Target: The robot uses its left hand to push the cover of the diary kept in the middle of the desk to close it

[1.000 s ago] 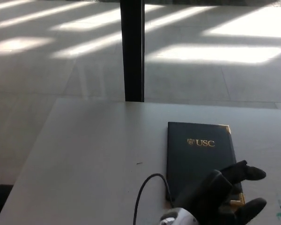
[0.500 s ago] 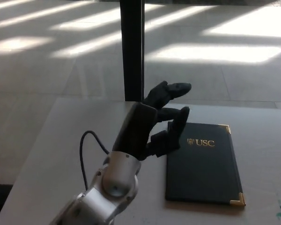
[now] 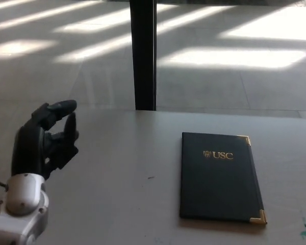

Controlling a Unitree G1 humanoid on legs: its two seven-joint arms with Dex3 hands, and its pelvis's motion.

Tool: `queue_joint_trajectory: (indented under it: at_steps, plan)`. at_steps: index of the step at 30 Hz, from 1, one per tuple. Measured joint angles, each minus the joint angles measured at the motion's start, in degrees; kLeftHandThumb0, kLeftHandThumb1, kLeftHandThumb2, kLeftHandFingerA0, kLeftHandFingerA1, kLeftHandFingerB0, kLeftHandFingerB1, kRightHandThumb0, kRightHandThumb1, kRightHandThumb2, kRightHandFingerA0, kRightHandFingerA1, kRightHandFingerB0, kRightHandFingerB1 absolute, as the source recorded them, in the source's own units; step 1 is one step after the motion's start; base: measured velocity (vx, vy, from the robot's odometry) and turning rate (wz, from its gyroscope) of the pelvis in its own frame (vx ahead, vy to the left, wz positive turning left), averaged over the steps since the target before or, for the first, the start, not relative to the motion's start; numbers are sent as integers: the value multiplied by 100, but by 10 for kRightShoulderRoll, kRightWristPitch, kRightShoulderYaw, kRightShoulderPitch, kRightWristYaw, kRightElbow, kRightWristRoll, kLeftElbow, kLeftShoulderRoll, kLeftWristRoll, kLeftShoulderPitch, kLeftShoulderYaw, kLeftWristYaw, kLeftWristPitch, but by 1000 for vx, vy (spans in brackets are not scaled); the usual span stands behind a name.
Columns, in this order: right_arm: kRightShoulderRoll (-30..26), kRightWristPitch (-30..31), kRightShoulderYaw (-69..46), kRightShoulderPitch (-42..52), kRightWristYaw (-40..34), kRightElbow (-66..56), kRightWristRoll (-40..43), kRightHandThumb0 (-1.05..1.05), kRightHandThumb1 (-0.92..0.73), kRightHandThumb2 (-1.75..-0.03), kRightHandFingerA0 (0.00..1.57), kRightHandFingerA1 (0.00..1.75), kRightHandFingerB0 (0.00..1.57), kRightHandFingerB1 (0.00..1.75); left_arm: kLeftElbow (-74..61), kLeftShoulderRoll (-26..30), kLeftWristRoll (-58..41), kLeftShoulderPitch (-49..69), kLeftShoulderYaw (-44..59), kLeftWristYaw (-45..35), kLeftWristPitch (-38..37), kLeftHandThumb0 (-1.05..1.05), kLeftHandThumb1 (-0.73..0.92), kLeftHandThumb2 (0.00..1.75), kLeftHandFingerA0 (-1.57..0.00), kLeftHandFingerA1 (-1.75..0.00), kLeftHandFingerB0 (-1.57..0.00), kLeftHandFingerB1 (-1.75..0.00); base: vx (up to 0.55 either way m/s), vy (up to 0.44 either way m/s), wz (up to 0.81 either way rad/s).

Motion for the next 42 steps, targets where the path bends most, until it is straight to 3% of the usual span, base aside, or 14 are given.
queue_joint_trajectory:
  at_steps: [4, 5, 6, 7, 11, 12, 14, 16, 17, 24, 29, 30, 31, 42]
  plan:
    - [0, 0, 0, 0, 0, -4, 0, -90, -64, -110, 56, 77, 55, 63, 49, 25, -16, 41, 76, 0, 0, -94, 92, 79, -57, -69, -49, -61, 0, 0, 0]
    - [0, 0, 0, 0, 0, -4, 0, -94, -86, -66, 58, 80, 57, 57, 63, 29, -20, 53, 98, 0, 0, -94, 92, 79, -54, -70, -48, -62, 0, 0, 0]
    - [0, 0, 0, 0, 0, -4, 0, -89, -64, -115, 65, 83, 53, 63, 69, 31, -22, 59, 109, 0, 0, -93, 92, 78, -47, -70, -44, -62, 0, 0, 0]
    - [0, 0, 0, 0, 0, -4, 0, -93, -86, -66, 62, 78, 58, 55, 84, 33, -26, 72, 132, 0, -1, -97, 92, 81, -41, -69, -38, -59, 0, 0, 0]
    - [0, 0, 0, -1, 0, -4, 0, -92, -87, -66, 63, 72, 55, 53, 133, 38, -42, 114, 203, 0, -6, -95, 92, 73, -45, -75, -41, -64, 0, 0, 0]
    - [0, 0, 0, -2, 0, -4, 0, -92, -88, -67, 65, 74, 57, 54, 150, 40, -45, 128, 227, 0, -8, -97, 92, 77, -84, -93, -59, -76, 0, 0, 0]
    - [0, 0, 1, -2, 0, -4, 0, -92, -87, -66, 62, 76, 57, 55, 183, 40, -53, 152, 266, 1, -13, -104, 92, 73, -54, -86, -46, -71, 0, 0, 0]
    - [0, 0, 1, -2, -1, -5, 0, -92, -87, -66, 65, 75, 56, 55, 210, 40, -60, 170, 295, 1, -18, -99, 92, 73, -53, -75, -46, -67, 0, 0, 0]
    - [0, 0, 1, -2, -1, -5, 0, -91, -87, -66, 64, 75, 56, 55, 233, 40, -65, 183, 320, 1, -23, -94, 73, 114, -60, -76, -51, -70, 0, 0, 0]
    - [-1, 0, 1, -6, -1, -4, 0, -92, -86, -65, 59, 76, 56, 56, 379, 40, -83, 236, 407, -2, -59, -102, 92, 71, -79, -75, -72, -71, 0, 0, 0]
    - [0, 3, 3, -6, -4, -30, 1, -91, -88, -67, 59, 70, 50, 50, 463, 40, -82, 256, 404, -24, -90, -96, 71, 109, -67, -77, -59, -72, 0, 0, 0]
    - [0, 3, 3, -5, -4, -34, 1, -87, -66, -112, 60, 74, 48, 60, 471, 40, -81, 258, 400, -29, -96, -97, 92, 74, -69, -78, -57, -70, 0, 0, 0]
    - [-1, 4, 4, -5, -4, -37, 1, -91, -86, -65, 67, 71, 57, 52, 479, 39, -81, 262, 394, -37, -104, -97, 92, 73, -70, -77, -56, -69, 0, 0, 0]
    - [-1, 9, 5, -4, -11, -37, 3, -92, -87, -66, 59, 75, 56, 56, 503, 42, -84, 266, 384, -80, -145, -96, 92, 73, -68, -77, -56, -67, 0, 0, 0]
